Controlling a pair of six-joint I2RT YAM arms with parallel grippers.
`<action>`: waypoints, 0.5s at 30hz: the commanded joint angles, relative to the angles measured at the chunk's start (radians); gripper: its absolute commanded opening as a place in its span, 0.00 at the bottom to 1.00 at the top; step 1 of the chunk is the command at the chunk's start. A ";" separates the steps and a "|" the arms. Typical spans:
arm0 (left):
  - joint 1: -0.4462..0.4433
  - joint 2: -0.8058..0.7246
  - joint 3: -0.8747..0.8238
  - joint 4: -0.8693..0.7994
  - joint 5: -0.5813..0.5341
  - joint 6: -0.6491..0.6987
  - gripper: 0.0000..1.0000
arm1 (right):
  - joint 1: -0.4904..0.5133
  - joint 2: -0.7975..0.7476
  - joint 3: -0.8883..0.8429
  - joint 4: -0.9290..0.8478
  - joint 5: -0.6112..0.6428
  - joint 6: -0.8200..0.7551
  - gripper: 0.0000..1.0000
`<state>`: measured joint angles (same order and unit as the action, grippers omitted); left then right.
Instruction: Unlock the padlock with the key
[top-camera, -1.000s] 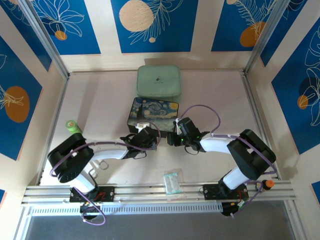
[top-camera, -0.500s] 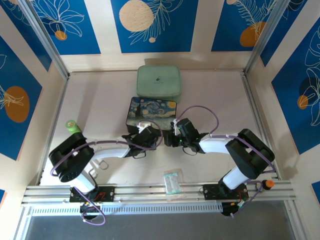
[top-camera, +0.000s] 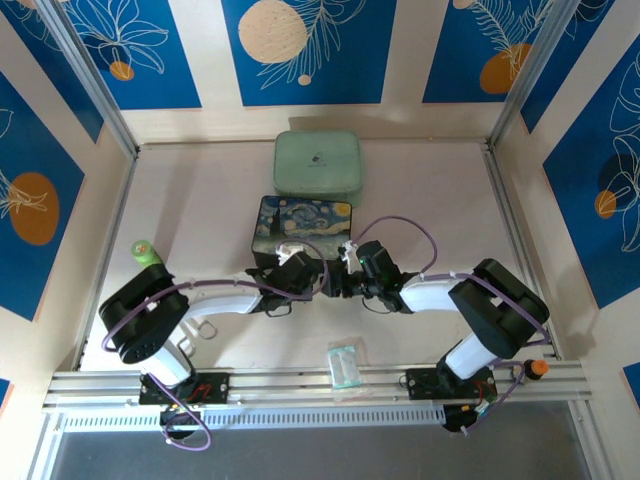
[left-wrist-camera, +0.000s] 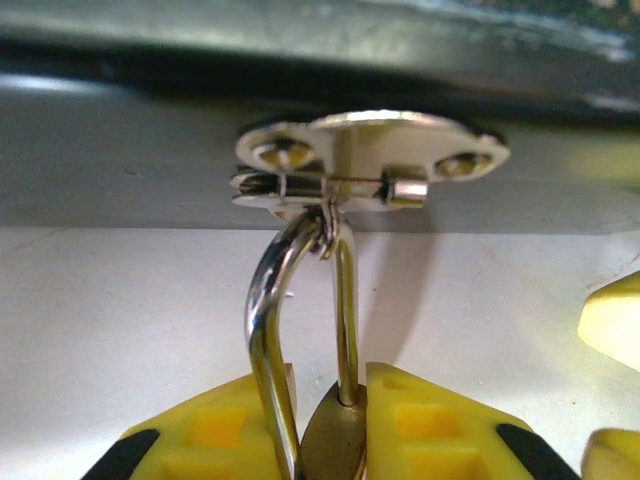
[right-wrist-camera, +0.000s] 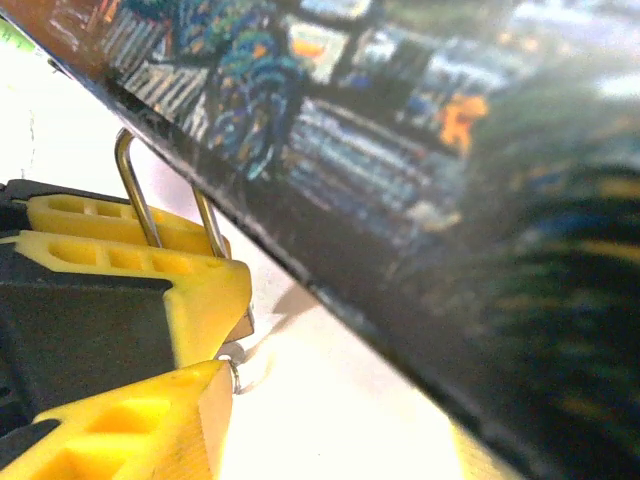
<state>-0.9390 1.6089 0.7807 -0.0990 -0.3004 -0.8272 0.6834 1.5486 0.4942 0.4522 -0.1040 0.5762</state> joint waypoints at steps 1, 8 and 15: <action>0.000 0.033 0.001 -0.160 -0.049 0.060 0.19 | 0.001 -0.008 -0.012 0.044 -0.043 0.014 0.52; 0.004 0.037 0.032 -0.247 -0.076 0.079 0.17 | -0.012 -0.006 -0.012 0.031 -0.032 0.021 0.52; 0.026 0.047 0.004 -0.216 -0.028 0.087 0.19 | -0.012 -0.002 -0.010 0.016 0.003 0.027 0.52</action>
<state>-0.9279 1.6146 0.8181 -0.1837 -0.3061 -0.7822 0.6777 1.5486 0.4919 0.4732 -0.1123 0.5938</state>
